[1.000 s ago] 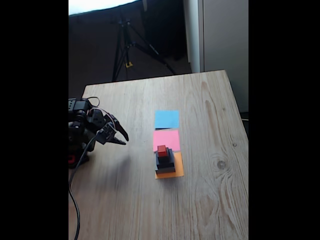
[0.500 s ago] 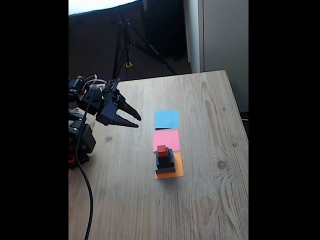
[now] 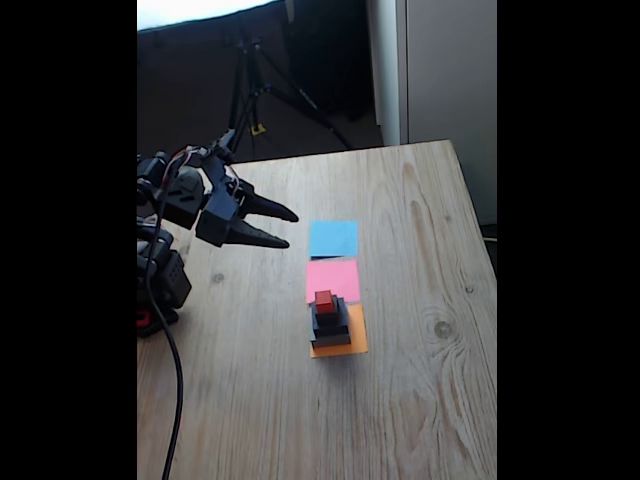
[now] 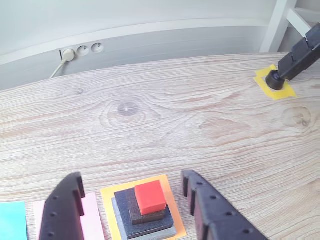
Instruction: Tower of hanoi
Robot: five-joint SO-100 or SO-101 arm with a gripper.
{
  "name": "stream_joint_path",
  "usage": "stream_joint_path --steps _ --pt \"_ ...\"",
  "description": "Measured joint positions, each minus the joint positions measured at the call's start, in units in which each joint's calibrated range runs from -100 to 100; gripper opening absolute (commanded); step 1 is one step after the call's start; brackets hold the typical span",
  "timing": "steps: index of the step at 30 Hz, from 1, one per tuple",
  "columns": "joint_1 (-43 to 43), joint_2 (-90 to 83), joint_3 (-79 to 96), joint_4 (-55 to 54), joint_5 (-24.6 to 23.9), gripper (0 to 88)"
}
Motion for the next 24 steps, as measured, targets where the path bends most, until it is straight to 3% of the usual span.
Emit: stream_joint_path --steps 11,24 --pt "3.0 -0.1 11.6 -7.1 0.0 27.0" --pt "6.0 5.9 23.6 -24.7 0.0 27.3"
